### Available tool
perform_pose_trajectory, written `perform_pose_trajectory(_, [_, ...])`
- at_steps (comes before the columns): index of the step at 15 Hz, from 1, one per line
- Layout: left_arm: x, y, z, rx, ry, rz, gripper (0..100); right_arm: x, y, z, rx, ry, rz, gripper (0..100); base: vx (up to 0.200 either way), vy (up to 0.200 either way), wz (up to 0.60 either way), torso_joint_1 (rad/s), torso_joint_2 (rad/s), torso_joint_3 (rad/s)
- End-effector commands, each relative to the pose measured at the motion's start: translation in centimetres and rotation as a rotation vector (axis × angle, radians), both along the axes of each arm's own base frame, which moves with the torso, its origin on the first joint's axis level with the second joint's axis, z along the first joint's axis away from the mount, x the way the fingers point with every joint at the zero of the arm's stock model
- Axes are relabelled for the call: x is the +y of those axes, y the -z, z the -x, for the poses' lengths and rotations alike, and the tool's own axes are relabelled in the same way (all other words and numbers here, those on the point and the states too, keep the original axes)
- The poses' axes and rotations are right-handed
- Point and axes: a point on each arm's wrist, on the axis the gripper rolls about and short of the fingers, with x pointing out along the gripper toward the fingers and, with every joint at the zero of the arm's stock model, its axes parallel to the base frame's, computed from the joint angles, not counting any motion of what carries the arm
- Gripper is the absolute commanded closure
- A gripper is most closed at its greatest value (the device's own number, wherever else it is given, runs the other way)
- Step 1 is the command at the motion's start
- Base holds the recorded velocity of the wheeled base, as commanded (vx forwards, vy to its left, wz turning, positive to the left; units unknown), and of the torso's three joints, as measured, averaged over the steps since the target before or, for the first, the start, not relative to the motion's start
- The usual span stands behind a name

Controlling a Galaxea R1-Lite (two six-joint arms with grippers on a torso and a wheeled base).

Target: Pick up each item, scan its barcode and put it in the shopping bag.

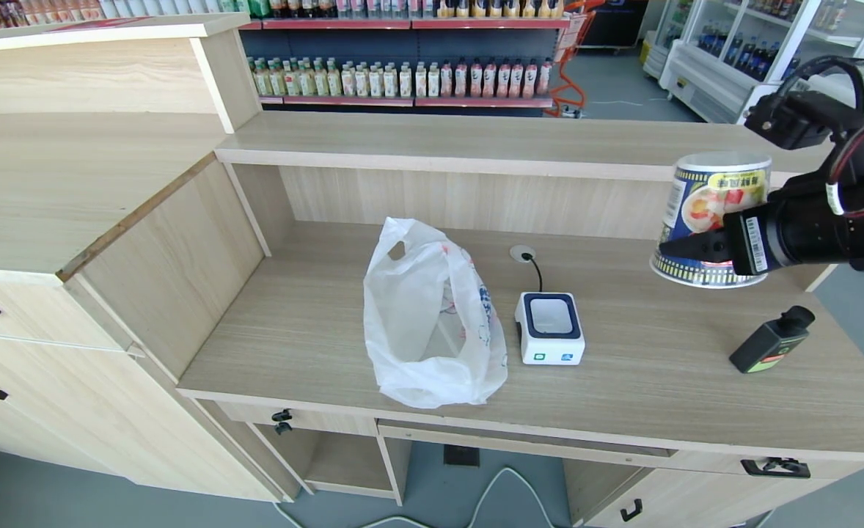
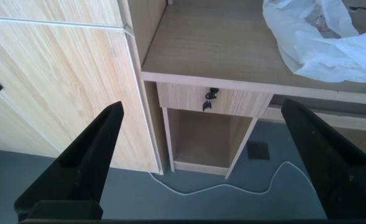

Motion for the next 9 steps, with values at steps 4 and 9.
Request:
perform_pose_trajectory(4, [0.00,0.00,0.00,-0.001,-0.001,0.000,0,-1.51,-0.26,2.21,-0.014,0.053,-0.033,100,0.000,0.000,0.00,0.000,0.00,0.000])
perform_pose_trajectory(9, [0.00,0.00,0.00,-0.001,-0.001,0.000,0,-1.66,-0.52,2.52,-0.029,0.050,-0.035,100,0.000,0.000,0.00,0.000,0.00,0.000])
